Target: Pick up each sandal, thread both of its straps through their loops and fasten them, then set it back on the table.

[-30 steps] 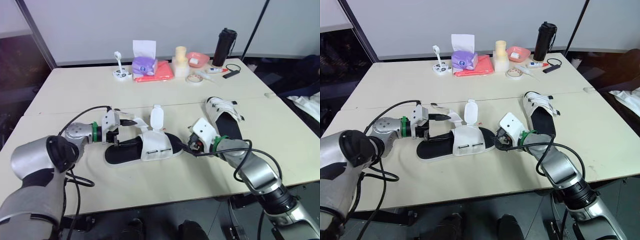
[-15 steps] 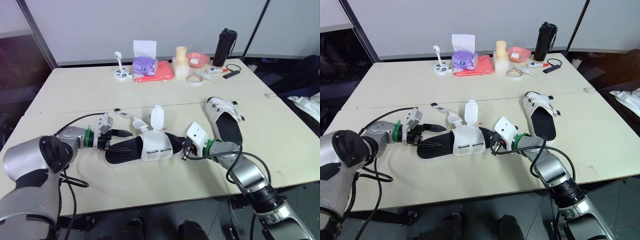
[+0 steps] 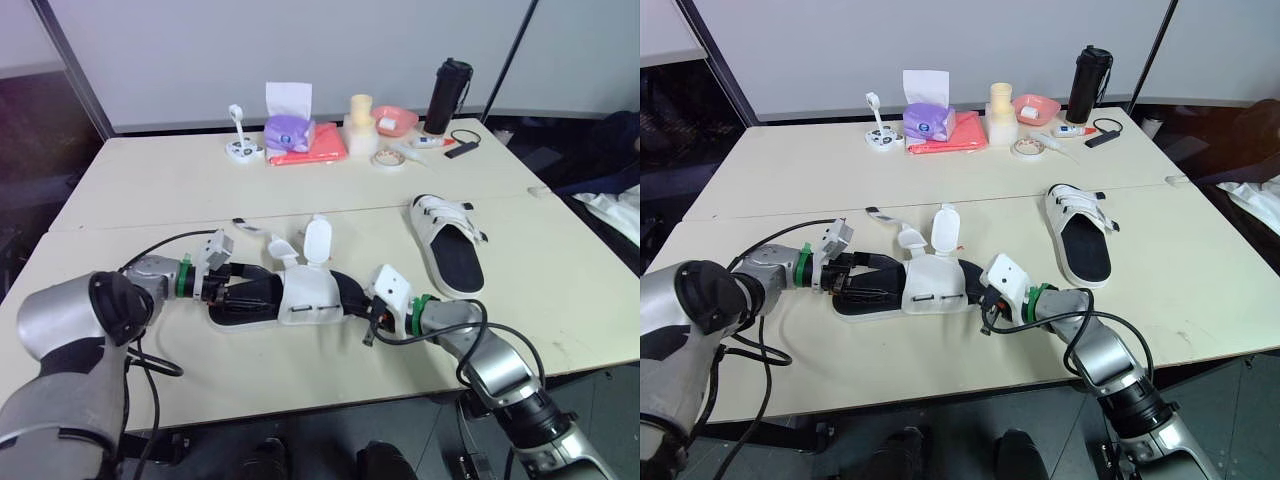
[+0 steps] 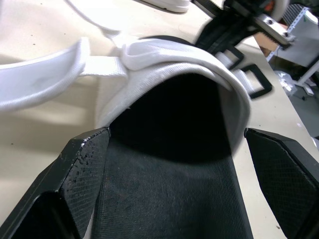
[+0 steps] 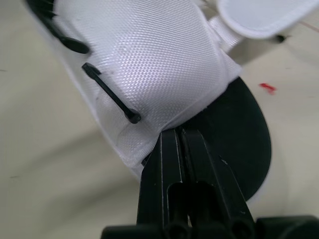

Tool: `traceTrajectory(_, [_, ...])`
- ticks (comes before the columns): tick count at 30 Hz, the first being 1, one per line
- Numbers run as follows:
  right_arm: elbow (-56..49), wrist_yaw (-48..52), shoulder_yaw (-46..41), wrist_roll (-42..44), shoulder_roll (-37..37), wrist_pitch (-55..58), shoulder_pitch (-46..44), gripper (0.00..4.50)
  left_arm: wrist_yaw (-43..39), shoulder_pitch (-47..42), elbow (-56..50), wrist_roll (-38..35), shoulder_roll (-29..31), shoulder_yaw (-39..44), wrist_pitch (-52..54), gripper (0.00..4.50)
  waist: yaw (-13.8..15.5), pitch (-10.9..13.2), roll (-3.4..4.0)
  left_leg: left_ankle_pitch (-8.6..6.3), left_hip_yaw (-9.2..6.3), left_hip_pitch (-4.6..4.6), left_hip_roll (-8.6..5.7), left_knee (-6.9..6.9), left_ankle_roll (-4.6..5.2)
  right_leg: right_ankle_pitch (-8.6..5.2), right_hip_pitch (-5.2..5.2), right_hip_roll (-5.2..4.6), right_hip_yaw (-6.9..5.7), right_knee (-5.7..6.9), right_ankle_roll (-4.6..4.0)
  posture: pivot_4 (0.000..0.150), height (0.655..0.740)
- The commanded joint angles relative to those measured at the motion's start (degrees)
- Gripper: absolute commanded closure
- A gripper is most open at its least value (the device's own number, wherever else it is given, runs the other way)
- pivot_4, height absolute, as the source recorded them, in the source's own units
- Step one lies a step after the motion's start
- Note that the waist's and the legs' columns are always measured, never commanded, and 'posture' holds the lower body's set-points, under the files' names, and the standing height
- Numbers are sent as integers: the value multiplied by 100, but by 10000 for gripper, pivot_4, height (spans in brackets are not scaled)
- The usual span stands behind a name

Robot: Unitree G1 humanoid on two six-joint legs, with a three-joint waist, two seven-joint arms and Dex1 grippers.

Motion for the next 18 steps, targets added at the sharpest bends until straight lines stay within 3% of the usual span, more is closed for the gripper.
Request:
traceTrajectory(1, [-450, 185, 112, 161, 0, 200, 94, 44299, 22, -92, 91, -57, 73, -68, -39, 0, -1, 0, 0, 0, 0, 1, 0, -1, 0, 0, 0, 0, 0, 0, 0, 1500, 7400])
traceTrajectory(7, [-523, 198, 46, 120, -38, 401, 82, 44299, 80, -164, 91, -84, 129, -191, -41, 0, 2, 0, 0, 0, 1, 2, 1, -1, 0, 0, 0, 0, 0, 0, 0, 1500, 7400])
traceTrajectory(18, [658, 165, 20, -107, 171, -129, -428, 44299, 126, -254, 91, -459, 170, -85, 365, 0, 3, 0, 0, 0, 1, 13, 1, 0, 0, 0, 10, 0, 0, 2, 0, 1500, 7400])
